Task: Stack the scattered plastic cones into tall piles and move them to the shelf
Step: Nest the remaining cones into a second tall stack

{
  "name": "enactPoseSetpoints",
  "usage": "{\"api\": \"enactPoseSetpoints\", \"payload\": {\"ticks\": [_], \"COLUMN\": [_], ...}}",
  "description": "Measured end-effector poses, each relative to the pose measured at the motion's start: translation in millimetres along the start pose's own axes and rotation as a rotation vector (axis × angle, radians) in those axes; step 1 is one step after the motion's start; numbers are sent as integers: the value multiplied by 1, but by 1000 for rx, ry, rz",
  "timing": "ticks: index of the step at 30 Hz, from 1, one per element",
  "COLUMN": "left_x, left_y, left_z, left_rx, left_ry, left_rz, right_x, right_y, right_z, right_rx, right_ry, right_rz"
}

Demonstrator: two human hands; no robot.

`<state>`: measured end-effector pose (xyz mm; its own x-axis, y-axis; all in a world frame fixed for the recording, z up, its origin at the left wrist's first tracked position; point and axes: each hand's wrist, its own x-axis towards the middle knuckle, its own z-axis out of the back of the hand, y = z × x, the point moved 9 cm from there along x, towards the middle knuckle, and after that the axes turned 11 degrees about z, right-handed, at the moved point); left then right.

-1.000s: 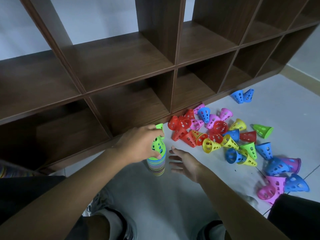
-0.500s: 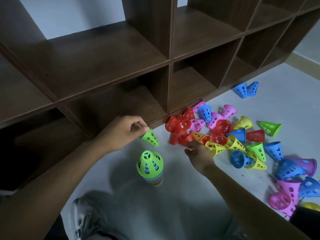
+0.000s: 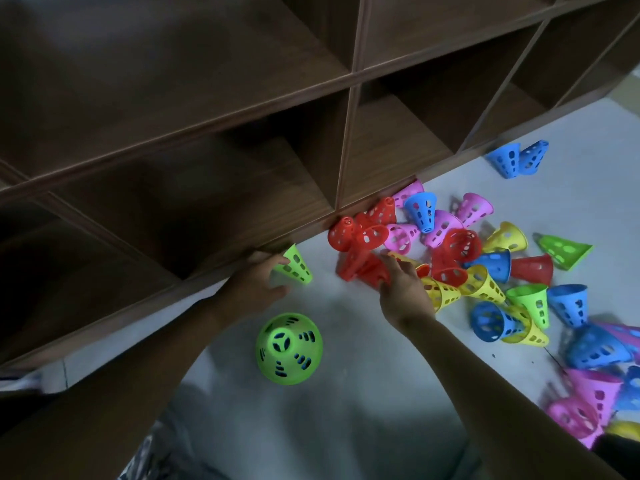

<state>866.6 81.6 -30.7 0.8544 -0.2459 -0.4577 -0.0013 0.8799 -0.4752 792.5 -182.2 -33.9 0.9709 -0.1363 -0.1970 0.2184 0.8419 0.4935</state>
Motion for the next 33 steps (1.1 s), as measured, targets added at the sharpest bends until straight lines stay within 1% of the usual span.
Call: {"api": "enactPoseSetpoints", "payload": {"ticks": [6, 8, 12, 15, 16, 21, 24, 27, 29, 31, 33], "left_x": [18, 24, 29, 21, 18, -10, -33, -60, -81, -101, -120], "left_y": [4, 3, -7, -18, -20, -37, -43, -41, -41, -39, -40], "left_z": [-15, -16, -12, 1, 5, 33, 59, 89, 112, 133, 151], "left_rx": [-30, -58, -162, -285, -327, -484, -600, -780, -921, -1053, -1180], "left_ry": [104, 114, 30, -60, -81, -129, -183, -223, -266, -294, -279], "left_rz": [1, 4, -15, -8, -9, -59, -85, -59, -52, -47, -71], "right_x": [4, 0, -13, -22, -26, -40, -49, -58, -65, -73, -81], "right_y": [-8, -9, -15, -25, -25, -19, 6, 42, 66, 92, 119], "right_z": [-1, 2, 6, 5, 9, 35, 57, 84, 96, 108, 116], "right_rx": [-91, -149, -190, -172, -147, 138, 453, 643, 831, 923, 1004], "right_ry": [6, 15, 43, 70, 88, -37, -95, -158, -155, -120, -70], "right_rz": [10, 25, 69, 93, 73, 80, 49, 88, 118, 149, 196]}}
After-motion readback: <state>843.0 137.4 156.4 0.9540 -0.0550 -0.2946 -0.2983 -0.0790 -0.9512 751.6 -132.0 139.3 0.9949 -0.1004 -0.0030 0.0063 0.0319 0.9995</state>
